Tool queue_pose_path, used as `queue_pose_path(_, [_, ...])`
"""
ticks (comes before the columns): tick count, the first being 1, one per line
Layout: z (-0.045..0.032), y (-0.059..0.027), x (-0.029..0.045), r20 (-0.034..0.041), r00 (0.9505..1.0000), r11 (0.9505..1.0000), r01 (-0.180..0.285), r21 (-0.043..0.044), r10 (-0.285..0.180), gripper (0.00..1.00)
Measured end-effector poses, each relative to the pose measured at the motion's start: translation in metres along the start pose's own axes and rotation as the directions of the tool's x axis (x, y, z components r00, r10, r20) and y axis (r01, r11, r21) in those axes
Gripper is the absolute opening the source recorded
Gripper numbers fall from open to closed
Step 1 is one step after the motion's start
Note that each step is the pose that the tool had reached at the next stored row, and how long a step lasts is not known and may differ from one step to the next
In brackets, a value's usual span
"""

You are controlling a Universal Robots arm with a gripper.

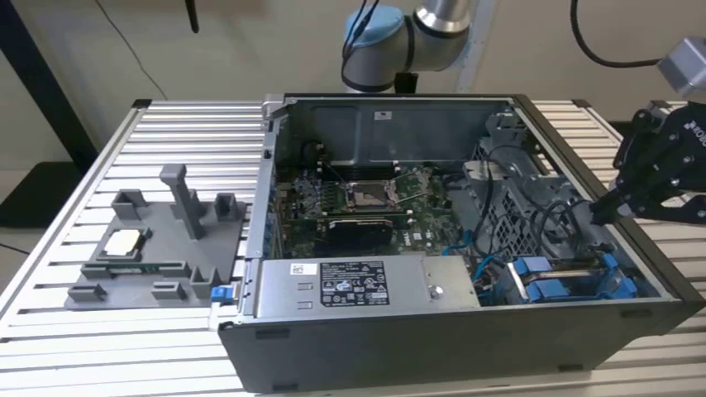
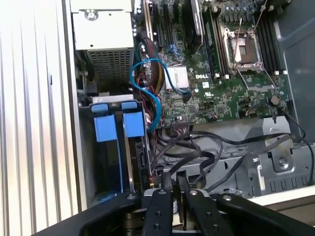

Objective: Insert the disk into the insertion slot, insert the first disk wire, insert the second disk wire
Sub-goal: 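Insert the second disk wire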

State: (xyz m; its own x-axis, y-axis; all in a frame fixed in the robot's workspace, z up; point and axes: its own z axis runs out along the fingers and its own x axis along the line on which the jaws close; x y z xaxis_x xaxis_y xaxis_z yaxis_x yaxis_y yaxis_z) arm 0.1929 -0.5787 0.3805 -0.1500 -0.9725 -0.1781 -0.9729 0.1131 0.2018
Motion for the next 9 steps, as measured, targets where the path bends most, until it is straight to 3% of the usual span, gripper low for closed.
queue_pose_path(4, [0.0002, 0.0145, 0.0, 0.0086, 1.0, 1.0, 0.001, 0.0019, -0.001, 0.16])
queue_pose_path(9, [0.0043, 0.0364, 0.0035, 0.0097, 0.9999, 1.0, 0.003, 0.0081, -0.003, 0.16])
